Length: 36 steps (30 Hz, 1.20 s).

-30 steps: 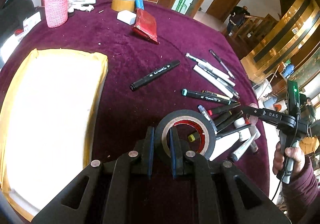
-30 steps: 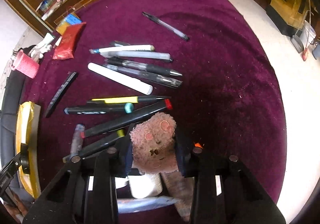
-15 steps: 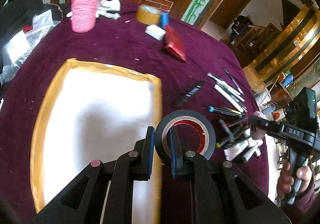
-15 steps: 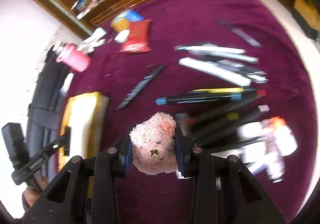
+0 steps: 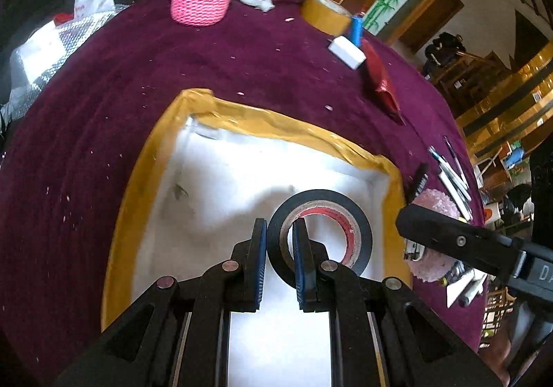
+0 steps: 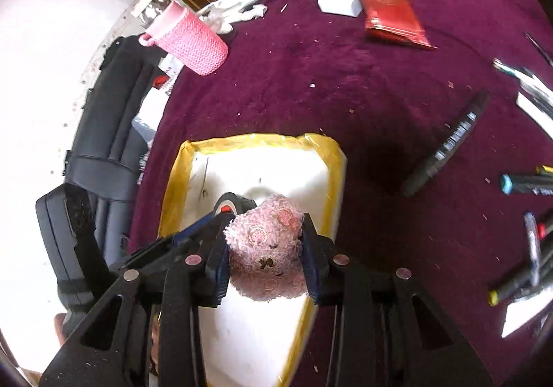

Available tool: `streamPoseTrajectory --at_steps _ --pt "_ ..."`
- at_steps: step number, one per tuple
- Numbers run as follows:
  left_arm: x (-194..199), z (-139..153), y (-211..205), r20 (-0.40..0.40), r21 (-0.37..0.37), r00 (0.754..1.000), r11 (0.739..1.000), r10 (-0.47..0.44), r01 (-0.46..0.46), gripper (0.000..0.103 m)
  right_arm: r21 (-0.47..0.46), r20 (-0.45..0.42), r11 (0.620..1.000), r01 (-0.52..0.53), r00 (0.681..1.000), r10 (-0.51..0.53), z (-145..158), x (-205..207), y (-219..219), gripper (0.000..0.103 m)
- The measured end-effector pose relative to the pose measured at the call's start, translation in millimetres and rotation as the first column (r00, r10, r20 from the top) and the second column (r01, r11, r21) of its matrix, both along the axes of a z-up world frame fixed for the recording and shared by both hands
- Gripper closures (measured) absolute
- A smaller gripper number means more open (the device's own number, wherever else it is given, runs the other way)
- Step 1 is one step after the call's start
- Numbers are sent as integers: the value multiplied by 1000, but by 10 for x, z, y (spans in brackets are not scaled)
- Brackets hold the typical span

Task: Organize objects
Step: 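Carry the tape roll and pink plush ball into the white tray and release both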

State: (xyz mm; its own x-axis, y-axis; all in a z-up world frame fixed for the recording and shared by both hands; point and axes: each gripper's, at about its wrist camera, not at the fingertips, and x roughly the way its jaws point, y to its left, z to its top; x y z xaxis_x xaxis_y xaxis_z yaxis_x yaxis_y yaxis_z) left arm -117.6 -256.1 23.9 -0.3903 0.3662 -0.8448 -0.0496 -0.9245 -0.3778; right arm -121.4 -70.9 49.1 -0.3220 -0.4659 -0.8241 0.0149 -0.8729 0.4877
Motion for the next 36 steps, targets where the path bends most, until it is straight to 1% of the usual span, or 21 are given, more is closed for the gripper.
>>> streamPoseTrajectory --at_steps 3,7,10,12,15,18,20,24,26,28,29,31,33,34,36 --pt "-108 -42 -81 2 1 1000 1000 13 -13 92 35 13 999 17 1000 -17 -83 -129 -76 70" --pt "-183 -96 -109 2 -15 1000 1000 12 -12 90 62 38 998 25 999 -27 -228 -248 -157 70" --pt "-205 -114 -115 3 2 1000 1000 12 -12 85 89 47 996 20 999 -24 -298 -282 -213 70" --pt "-214 -109 -97 4 25 1000 1000 1 -1 74 113 37 993 21 999 -25 -290 -295 -232 69" --pt "-228 -100 -83 11 49 1000 999 0 -1 71 158 16 987 29 999 -32 -229 -308 -231 66" --pt "-234 -62 -122 19 89 1000 996 17 -19 68 139 18 990 33 999 -36 -196 -320 -185 64" --pt "-219 -12 -143 11 90 1000 995 28 -29 66 125 20 992 33 999 -36 -184 -301 -157 64" --pt "-173 94 -184 -9 95 999 995 41 -40 58 117 19 992 36 999 -39 -168 -304 -134 63" --pt "-142 155 -210 -22 83 998 995 52 -50 57 135 20 990 34 999 -37 -172 -314 -174 63" --pt "-109 205 -233 -33 71 998 996 57 -54 57 178 12 984 20 1000 -23 -163 -320 -239 63" --pt "-95 221 -251 -34 71 998 996 61 -58 57 186 9 982 17 1000 -19 -161 -321 -255 63" --pt "-63 252 -311 -34 77 997 994 74 -72 57 147 16 989 27 999 -30 -154 -336 -242 61" --pt "-33 273 -369 -31 83 996 993 88 -85 56 132 10 990 51 999 -53 -124 -351 -203 61" --pt "-22 278 -383 -30 82 995 993 92 -89 56 117 2 991 63 998 -64 -96 -356 -181 58" --pt "1 297 -406 -29 76 995 993 96 -94 56 107 -5 991 83 997 -83 -31 -350 -124 56"
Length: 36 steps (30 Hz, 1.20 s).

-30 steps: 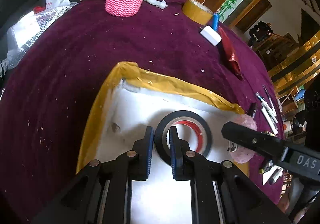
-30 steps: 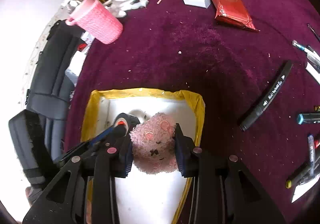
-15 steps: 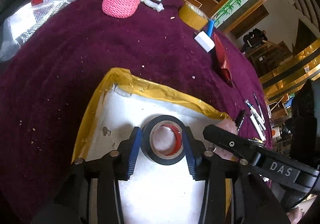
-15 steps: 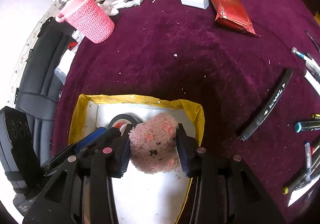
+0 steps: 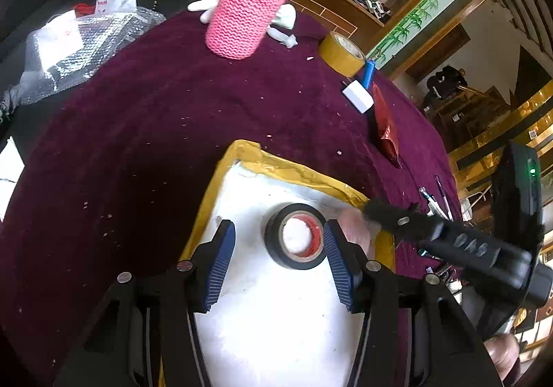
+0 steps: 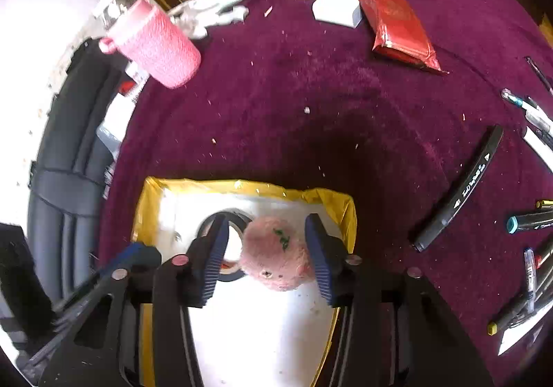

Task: Organize objects
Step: 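Carry the tape roll and pink plush ball into the white tray and release both, then grasp a black marker with the left gripper while the right gripper grasps a white pen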

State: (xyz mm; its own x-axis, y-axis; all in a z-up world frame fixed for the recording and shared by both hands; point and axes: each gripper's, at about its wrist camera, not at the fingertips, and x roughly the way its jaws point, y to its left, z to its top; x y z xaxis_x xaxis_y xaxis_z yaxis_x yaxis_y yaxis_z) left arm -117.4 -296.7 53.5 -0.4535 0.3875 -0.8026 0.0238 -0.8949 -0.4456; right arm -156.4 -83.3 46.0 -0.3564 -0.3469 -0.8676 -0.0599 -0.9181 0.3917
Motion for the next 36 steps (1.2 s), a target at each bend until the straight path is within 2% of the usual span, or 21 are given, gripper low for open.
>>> streamPoseTrajectory --at_steps 3,6,8,9,11,12,13,14,15,16,18,20,23,26,29,31,36 --pt "40 34 -8 -2 3 1000 1000 -7 7 56 23 -31 999 24 999 -23 194 127 159 56" --pt "73 80 56 -11 25 999 999 -36 37 55 110 -85 993 45 996 -36 467 358 388 56" --pt "84 113 167 -23 47 998 997 -65 66 55 215 -204 970 117 976 -72 775 644 610 56" --pt "88 130 234 -28 57 996 995 -81 82 55 270 -276 947 172 957 -95 929 820 720 56" --pt "97 169 440 -40 73 991 989 -124 127 55 342 -410 892 296 901 -142 1151 1203 967 37" --pt "98 189 569 -45 76 988 985 -151 154 55 341 -442 873 349 879 -179 1167 1351 1116 8" --pt "102 207 681 -48 74 984 982 -173 176 55 313 -440 868 386 869 -228 1107 1471 1308 0" --pt "108 219 797 -50 68 980 978 -195 198 55 295 -367 871 392 888 -276 972 1507 1503 0" --pt "118 228 922 -51 60 975 974 -217 220 55 287 -247 873 394 911 -330 771 1516 1705 0" --pt "134 235 1071 -50 48 969 968 -244 246 55 256 -133 874 414 910 -392 541 1554 1927 0" --pt "153 235 1310 -44 13 958 959 -283 284 55 190 -44 854 484 874 -485 249 1728 2256 1" --pt "166 225 1553 -40 -42 949 949 -313 311 55 176 -21 843 508 858 -513 102 1874 2447 1" --pt "129 184 1946 -38 -155 931 923 -362 352 55 138 11 856 499 863 -505 -37 1969 2680 1" --pt "20 79 2360 -33 -273 901 871 -433 409 55 115 5 877 467 882 -471 -29 1998 2786 1" --pt "-136 -63 2682 -31 -387 883 820 -468 421 55 117 -3 899 423 905 -425 -12 2008 2877 1" --pt "-255 -160 2817 -25 -440 880 795 -475 417 55 118 -4 907 403 914 -406 -15 2029 2955 1" --pt "-421 -314 3039 2 -488 868 757 -497 435 55 105 0 918 383 923 -386 -39 2070 3211 1"
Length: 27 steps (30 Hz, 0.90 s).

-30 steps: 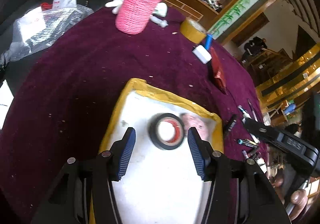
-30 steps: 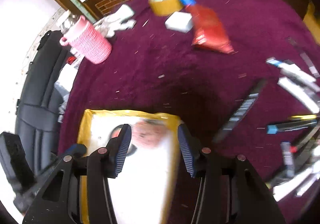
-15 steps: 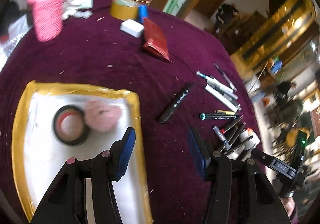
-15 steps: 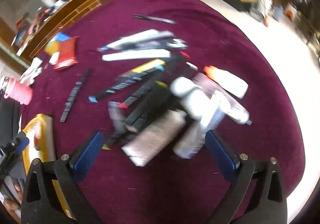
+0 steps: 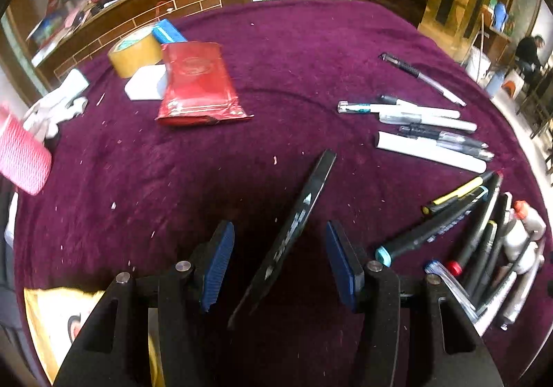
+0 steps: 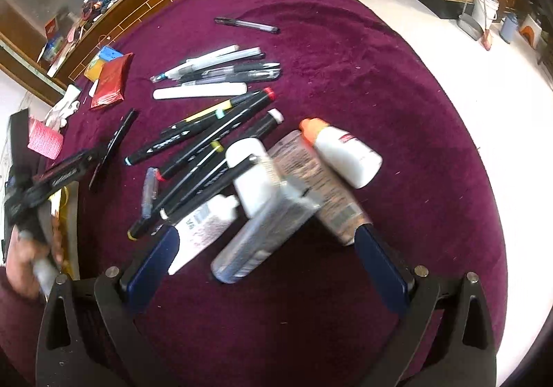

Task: Organize objects
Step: 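Grasp a black marker with the left gripper while the right gripper grasps a white pen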

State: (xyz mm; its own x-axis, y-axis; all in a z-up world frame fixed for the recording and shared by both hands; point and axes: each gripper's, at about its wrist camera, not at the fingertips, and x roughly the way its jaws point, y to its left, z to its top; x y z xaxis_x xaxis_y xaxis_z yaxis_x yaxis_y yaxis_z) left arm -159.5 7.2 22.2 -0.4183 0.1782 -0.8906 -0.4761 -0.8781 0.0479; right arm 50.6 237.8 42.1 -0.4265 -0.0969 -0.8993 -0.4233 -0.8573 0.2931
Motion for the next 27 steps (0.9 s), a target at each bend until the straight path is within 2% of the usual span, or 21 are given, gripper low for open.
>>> streamPoseTrajectory --at_steps 3,5,6,8,12,20,23,27 --pt "-24 -145 42 28 -29 1000 999 14 -14 55 -14 -3 1000 -13 1000 13 -11 -48 115 1" --pt "2 -169 2 21 -6 999 999 37 -37 58 -18 -11 999 -33 999 33 -1 -105 159 1" --pt "15 -157 -11 22 -2 999 999 48 -48 73 -21 -17 999 -43 999 42 1 -130 174 1" --pt "44 -118 -23 28 -3 998 998 59 -59 92 -28 -24 997 -68 997 68 7 -207 176 1" --pt "152 -45 -127 36 27 995 996 89 -90 92 -31 -35 991 -129 991 127 15 -376 102 1" --pt "495 287 -512 71 209 980 958 188 -198 92 16 -55 963 -270 961 270 93 -827 -139 3" --pt "660 372 -606 97 272 974 936 205 -225 92 65 -49 946 -319 945 322 103 -1078 -218 11" --pt "927 417 -744 153 341 962 902 226 -266 92 136 -15 890 -436 897 442 48 -1476 -406 46"
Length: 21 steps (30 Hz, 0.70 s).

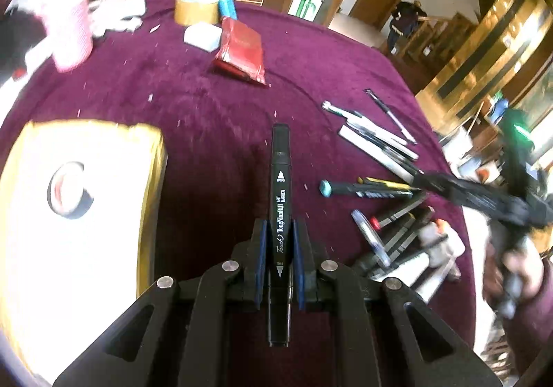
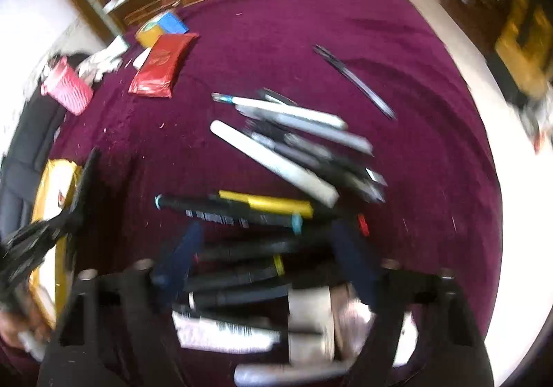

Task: Organize objects
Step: 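Grasp a black marker with the left gripper while the right gripper grasps a white pen, then carry the black marker and white pen into the tray and release both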

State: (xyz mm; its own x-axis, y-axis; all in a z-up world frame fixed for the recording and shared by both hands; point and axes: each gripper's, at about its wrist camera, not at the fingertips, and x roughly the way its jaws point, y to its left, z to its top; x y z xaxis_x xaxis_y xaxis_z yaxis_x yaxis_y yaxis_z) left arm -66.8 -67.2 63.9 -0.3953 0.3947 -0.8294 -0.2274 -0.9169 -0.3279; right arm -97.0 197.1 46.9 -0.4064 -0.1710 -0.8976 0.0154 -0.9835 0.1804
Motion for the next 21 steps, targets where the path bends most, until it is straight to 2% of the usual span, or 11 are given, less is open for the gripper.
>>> streamPoseTrajectory --at_steps 1,3,4,9,13,17,19,21 --pt "69 5 -41 9 17 1000 1000 10 -10 92 30 3 999 -36 999 36 -30 -105 -62 52" --pt "174 28 -92 18 40 999 999 30 -31 92 70 22 993 -99 995 98 -117 -286 -167 55" --pt "227 47 -115 18 47 999 998 37 -38 92 90 38 988 -129 991 126 -179 -382 -218 60" --pt "414 102 -233 16 66 997 995 71 -72 92 166 64 968 -187 982 178 -313 -621 -297 68" --pt "462 74 -308 20 84 995 992 98 -99 92 203 85 953 -226 973 213 -341 -728 -321 80" --pt "483 42 -339 27 105 993 988 111 -114 92 262 104 925 -273 962 254 -351 -755 -408 84" --pt "486 31 -338 29 110 993 987 112 -114 92 317 109 898 -307 952 287 -370 -754 -476 84" --pt "485 29 -339 32 115 993 986 113 -116 92 311 131 893 -326 945 299 -364 -754 -510 84"
